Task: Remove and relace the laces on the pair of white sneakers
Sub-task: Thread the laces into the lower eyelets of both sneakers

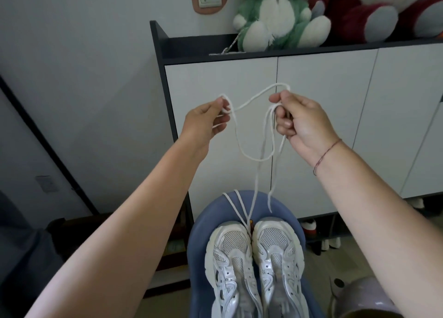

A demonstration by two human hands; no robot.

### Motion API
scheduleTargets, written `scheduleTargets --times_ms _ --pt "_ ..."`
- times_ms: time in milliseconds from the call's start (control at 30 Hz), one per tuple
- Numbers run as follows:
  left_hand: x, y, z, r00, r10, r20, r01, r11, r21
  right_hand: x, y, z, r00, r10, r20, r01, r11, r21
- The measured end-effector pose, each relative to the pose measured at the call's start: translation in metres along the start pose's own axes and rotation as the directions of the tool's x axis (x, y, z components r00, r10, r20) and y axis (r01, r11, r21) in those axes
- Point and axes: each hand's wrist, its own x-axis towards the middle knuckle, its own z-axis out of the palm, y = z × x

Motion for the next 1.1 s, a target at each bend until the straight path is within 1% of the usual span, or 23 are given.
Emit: scheduleTargets --times_ms 100,200,367,433,467,500,567,633,667,700,767,833,900,933,1000,1033,1067,1100 --pt "-0.012 0.007 -0.005 1.000 0.000 0.002 0.000 1.000 -0.016 -0.006 -0.031 0.011 0.998 -0.037 0.048 0.033 0.996 0.080" --pt "-0.028 0.020 -0.005 0.999 0.019 0.034 -0.019 1.000 -0.012 -0.016 -0.060 0.023 0.993 -0.069 0.093 0.059 0.993 0.098" --pt "-0.065 0.031 0.000 0.987 0.009 0.162 0.000 0.998 -0.056 -0.040 -0.091 0.041 0.983 -0.096 0.160 0.080 0.992 0.102" --pt "-0.086 0.020 0.005 0.963 -0.019 0.270 0.031 0.999 -0.042 -0.050 -0.093 0.044 0.981 -0.083 0.176 0.066 0.993 0.097" --pt "-0.100 0.009 0.008 0.934 -0.037 0.355 0.050 0.998 -0.026 -0.055 -0.091 0.045 0.983 -0.068 0.173 0.051 0.994 0.096" --pt "-0.114 -0.005 0.010 0.890 -0.058 0.451 0.065 0.998 0.001 -0.061 -0.086 0.044 0.986 -0.047 0.160 0.032 0.995 0.097" --pt "-0.145 -0.038 0.012 0.778 -0.101 0.620 0.093 0.995 0.045 -0.071 -0.070 0.039 0.993 0.003 0.120 -0.016 0.994 0.107" --pt "-0.173 -0.069 0.014 0.689 -0.141 0.711 0.151 0.987 0.049 -0.081 -0.048 0.027 0.994 0.069 0.089 -0.082 0.986 0.147" --pt "-0.186 -0.081 0.015 0.663 -0.164 0.730 0.197 0.980 0.040 -0.085 -0.037 0.020 0.992 0.110 0.070 -0.121 0.976 0.179" --pt "-0.198 -0.094 0.014 0.656 -0.194 0.730 0.243 0.969 0.039 -0.091 -0.025 0.010 0.988 0.148 0.046 -0.155 0.965 0.212" --pt "-0.216 -0.117 0.011 0.686 -0.278 0.673 0.324 0.944 0.059 -0.104 -0.003 -0.012 0.976 0.218 -0.002 -0.209 0.938 0.275" --pt "-0.226 -0.135 0.000 0.709 -0.332 0.622 0.375 0.925 0.066 -0.119 0.017 -0.037 0.958 0.285 -0.040 -0.259 0.913 0.315" --pt "-0.230 -0.150 -0.014 0.731 -0.379 0.568 0.400 0.912 0.094 -0.137 0.038 -0.063 0.930 0.355 -0.090 -0.313 0.898 0.308" --pt "-0.229 -0.155 -0.021 0.752 -0.399 0.524 0.403 0.908 0.113 -0.147 0.047 -0.074 0.915 0.389 -0.111 -0.346 0.895 0.283" --pt "-0.226 -0.163 -0.033 0.806 -0.408 0.429 0.393 0.910 0.129 -0.168 0.068 -0.092 0.880 0.462 -0.108 -0.443 0.882 0.161" --pt "-0.224 -0.166 -0.037 0.831 -0.404 0.382 0.381 0.914 0.137 -0.180 0.078 -0.098 0.863 0.499 -0.082 -0.497 0.867 0.039" --pt "-0.223 -0.168 -0.040 0.852 -0.398 0.340 0.368 0.918 0.150 -0.192 0.090 -0.102 0.845 0.533 -0.045 -0.534 0.835 -0.133" --pt "-0.221 -0.171 -0.042 0.867 -0.392 0.308 0.356 0.919 0.168 -0.204 0.101 -0.105 0.823 0.569 0.000 -0.535 0.774 -0.338"
